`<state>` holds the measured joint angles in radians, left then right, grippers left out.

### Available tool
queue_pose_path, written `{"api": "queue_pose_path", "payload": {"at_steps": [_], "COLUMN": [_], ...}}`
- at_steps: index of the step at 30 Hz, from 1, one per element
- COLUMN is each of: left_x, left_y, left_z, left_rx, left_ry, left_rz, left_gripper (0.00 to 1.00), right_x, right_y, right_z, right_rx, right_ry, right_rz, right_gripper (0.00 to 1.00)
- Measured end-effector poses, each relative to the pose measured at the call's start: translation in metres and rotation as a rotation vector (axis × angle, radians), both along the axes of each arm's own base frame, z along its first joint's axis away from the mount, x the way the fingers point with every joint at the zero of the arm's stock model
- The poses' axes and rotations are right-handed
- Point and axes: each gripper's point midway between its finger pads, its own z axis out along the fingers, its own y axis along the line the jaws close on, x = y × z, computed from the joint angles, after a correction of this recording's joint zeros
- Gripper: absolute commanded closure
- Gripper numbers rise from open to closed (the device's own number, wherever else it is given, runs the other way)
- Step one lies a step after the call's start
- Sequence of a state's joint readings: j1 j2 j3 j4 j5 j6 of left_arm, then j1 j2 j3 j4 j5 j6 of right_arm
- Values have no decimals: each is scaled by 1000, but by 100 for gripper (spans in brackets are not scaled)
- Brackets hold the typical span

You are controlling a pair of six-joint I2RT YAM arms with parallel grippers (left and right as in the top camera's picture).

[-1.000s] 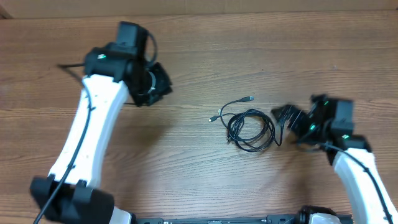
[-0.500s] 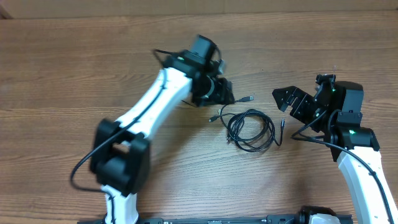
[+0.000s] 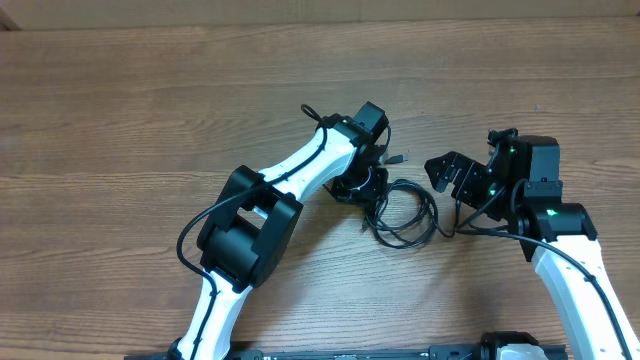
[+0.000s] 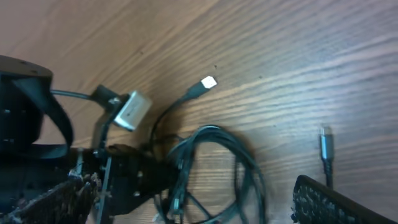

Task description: Untangle cables

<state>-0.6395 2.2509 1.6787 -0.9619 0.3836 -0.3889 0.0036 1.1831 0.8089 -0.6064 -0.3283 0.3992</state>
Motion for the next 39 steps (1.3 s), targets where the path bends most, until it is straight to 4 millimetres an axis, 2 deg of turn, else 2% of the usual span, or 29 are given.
{"api": "queue_pose_path", "payload": {"at_steps": [4, 6, 8, 10, 13, 15, 17, 20, 22, 26, 31, 35, 39], "left_x": [-3, 10, 31, 51, 65, 62, 55, 45, 41, 39, 37, 35, 36], "left_y": [41, 56, 65, 72, 77, 77, 78, 81, 83, 84, 85, 86, 89], "left_z": [6, 16, 38, 72, 138, 185, 224, 259, 267, 265, 263, 263, 262], "left_rx": [167, 195, 172, 126, 47, -7, -52, -89, -95, -89, -90, -94, -88], "left_ry": [38, 13, -57, -157, -337, -456, -554, -642, -661, -645, -613, -588, -576], "left_rz": [28, 52, 70, 81, 55, 14, -21, -53, -61, -52, 3, 51, 79], "left_gripper": [96, 96, 96, 96, 96, 96, 96, 96, 96, 96, 96, 96, 96], "right_x": [-5, -6, -7, -6, -4, -3, -1, 2, 5, 6, 2, 10, 23], "right_y": [0, 5, 16, 28, 48, 63, 78, 99, 113, 144, 179, 194, 196], "right_z": [-9, -10, -7, 2, 18, 30, 43, 62, 76, 95, 91, 93, 92], "right_rx": [2, 28, 82, 148, 232, 290, 341, 412, 460, 532, 572, 591, 622], "right_ry": [47, 57, 53, 29, -28, -70, -106, -151, -186, -233, -183, -192, -188], "right_rz": [1, 20, 58, 108, 195, 251, 296, 338, 360, 413, 387, 322, 227], "right_gripper": [0, 0, 0, 4, 21, 27, 32, 27, 26, 29, 30, 34, 38]}}
